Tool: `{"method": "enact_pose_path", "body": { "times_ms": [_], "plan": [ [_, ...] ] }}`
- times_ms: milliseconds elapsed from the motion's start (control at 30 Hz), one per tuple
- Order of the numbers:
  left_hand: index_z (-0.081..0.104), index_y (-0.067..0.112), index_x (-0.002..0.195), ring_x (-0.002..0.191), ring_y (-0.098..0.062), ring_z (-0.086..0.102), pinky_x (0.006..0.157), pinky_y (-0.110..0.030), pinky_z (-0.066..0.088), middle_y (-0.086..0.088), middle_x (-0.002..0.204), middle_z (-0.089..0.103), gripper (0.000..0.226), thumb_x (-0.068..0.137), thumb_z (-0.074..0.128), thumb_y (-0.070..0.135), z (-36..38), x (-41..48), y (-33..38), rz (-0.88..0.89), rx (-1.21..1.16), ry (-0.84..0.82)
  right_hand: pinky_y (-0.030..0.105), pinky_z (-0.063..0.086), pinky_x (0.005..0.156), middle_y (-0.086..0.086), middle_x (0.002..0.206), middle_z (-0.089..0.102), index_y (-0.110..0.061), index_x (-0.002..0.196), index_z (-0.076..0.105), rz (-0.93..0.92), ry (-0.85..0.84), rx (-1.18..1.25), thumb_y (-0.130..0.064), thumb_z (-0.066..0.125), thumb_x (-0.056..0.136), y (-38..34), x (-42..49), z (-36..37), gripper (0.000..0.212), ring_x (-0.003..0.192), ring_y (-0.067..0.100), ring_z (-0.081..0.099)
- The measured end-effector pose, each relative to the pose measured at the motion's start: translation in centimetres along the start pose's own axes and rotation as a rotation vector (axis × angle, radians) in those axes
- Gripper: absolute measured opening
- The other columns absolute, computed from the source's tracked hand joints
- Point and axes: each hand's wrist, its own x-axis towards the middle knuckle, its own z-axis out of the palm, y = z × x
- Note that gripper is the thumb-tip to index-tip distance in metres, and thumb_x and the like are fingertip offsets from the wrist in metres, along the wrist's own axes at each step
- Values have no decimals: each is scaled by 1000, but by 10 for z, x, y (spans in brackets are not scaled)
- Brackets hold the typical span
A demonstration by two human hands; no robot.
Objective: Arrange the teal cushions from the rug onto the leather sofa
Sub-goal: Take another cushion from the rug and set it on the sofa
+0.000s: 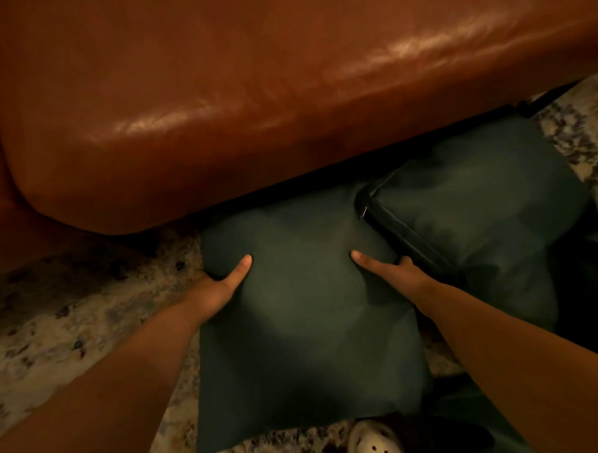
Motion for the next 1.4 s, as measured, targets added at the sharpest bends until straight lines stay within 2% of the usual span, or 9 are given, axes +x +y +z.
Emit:
{"method": "enact_pose_path", "body": {
  "times_ms": [67, 233, 300, 533, 767, 900, 1000, 1100, 1400],
  "plan": [
    [44, 18, 140, 129, -25, 48, 111, -37, 35, -4, 143, 49, 108, 52, 57, 79, -2, -1, -1, 14, 10, -7, 44, 37, 111, 9, 147, 43, -7, 145, 32, -18, 8, 63, -55, 84, 55, 4, 2, 2, 115, 131, 27, 46],
    [47, 21, 137, 123, -26, 52, 94, -27, 39, -2, 140, 52, 111, 47, 55, 85, -7, -10, 5, 8, -22, 9, 44, 37, 110, 5, 143, 49, -13, 142, 43, -70, 15, 87, -69, 82, 31, 6, -7, 0, 130, 130, 26, 48],
    [47, 23, 136, 119, -25, 55, 97, -31, 42, -1, 137, 54, 122, 35, 54, 92, -14, -20, 6, 12, -29, 2, 44, 37, 110, 5, 143, 49, -15, 143, 42, -72, -19, 111, -69, 83, 29, 5, -15, -2, 133, 130, 26, 48],
    [48, 25, 134, 110, -27, 62, 100, -44, 47, -3, 127, 61, 135, 17, 65, 90, -34, -68, -4, -63, -269, -25, 43, 40, 108, 6, 142, 50, -12, 144, 38, -36, -102, 154, -55, 86, 48, 4, -59, -6, 116, 126, 26, 51],
    [42, 24, 137, 98, -24, 58, 87, -39, 46, -3, 133, 56, 89, 64, 64, 71, -46, -121, -1, -165, -355, -50, 43, 43, 106, 6, 139, 52, -10, 144, 39, -12, -160, 192, -48, 87, 56, 1, -100, -13, 107, 122, 26, 54],
    [34, 21, 142, 93, -25, 54, 80, -38, 43, -6, 137, 51, 87, 73, 61, 66, -50, -154, 3, -240, -359, -31, 44, 43, 105, 9, 138, 52, -8, 144, 38, 27, -196, 192, -49, 87, 55, -4, -125, -20, 109, 121, 28, 55],
    [29, 22, 145, 119, -32, 51, 96, -46, 43, -8, 142, 46, 94, 69, 61, 68, -59, -185, 2, -305, -345, -52, 44, 46, 102, 8, 134, 56, -10, 140, 43, 39, -225, 180, -51, 87, 52, -4, -148, -24, 106, 116, 27, 57],
    [33, 23, 144, 133, -34, 40, 110, -55, 30, -7, 147, 41, 106, 55, 60, 75, -72, -219, 0, -360, -344, -85, 46, 45, 102, 8, 135, 55, -11, 142, 40, 47, -258, 173, -58, 87, 39, -10, -172, -28, 123, 117, 29, 56],
    [35, 33, 144, 132, -22, 43, 111, -45, 33, 5, 147, 44, 111, 48, 55, 84, -94, -304, 43, -25, -607, 227, 44, 49, 99, 0, 123, 63, -19, 132, 49, -222, -232, 104, -76, 81, 20, -87, -238, -59, 130, 109, 23, 61]
  ]
}}
